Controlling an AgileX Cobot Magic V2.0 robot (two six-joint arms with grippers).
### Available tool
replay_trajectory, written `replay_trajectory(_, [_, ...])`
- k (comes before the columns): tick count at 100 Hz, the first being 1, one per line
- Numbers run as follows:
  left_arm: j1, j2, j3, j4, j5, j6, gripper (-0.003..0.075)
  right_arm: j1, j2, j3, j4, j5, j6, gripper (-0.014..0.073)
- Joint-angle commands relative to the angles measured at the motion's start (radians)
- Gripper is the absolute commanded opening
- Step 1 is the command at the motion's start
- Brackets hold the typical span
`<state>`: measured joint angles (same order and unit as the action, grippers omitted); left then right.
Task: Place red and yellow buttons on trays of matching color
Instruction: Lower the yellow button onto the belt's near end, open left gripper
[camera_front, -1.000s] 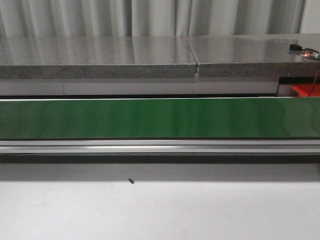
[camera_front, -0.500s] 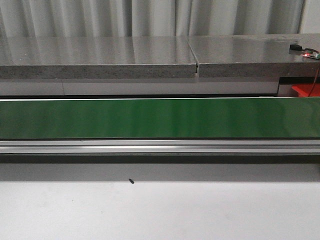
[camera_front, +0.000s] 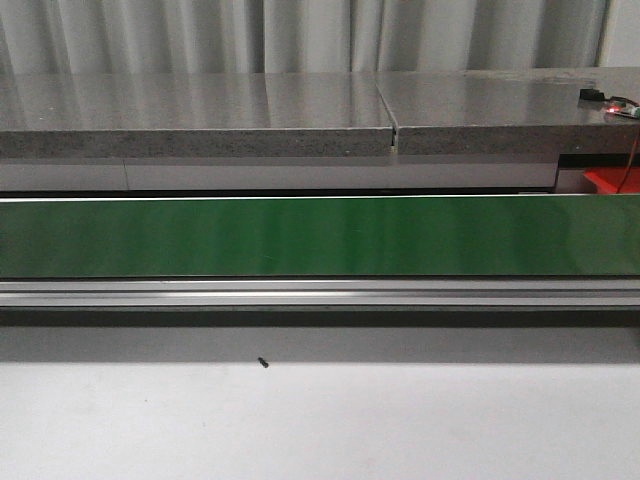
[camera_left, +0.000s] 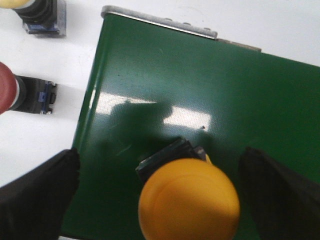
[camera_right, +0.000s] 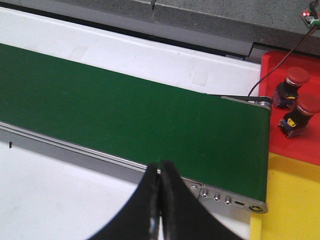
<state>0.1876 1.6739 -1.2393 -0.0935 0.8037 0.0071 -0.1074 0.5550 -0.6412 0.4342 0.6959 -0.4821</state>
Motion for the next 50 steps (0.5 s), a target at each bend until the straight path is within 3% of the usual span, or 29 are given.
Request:
replay_trajectory(1, [-0.01,-0.068,-0.029,-0.017,-0.035,0.004,0.068,0.002,0.002,-0.026,0.015,-0.055,-0.011,-0.0069])
replay_trajectory(27, [-0.001,-0.151,-0.029,-0.019,-0.052,0.007,0.068,0.002,0.002,-0.026,0.015,-0.055,-0.011,-0.0069])
replay_trajectory(50, [0.118,-0.224,-0.029,-0.011,-0.067,-0.017,0.068,0.002,0.002,-0.026,0.015,-0.055,-0.011,-0.0069])
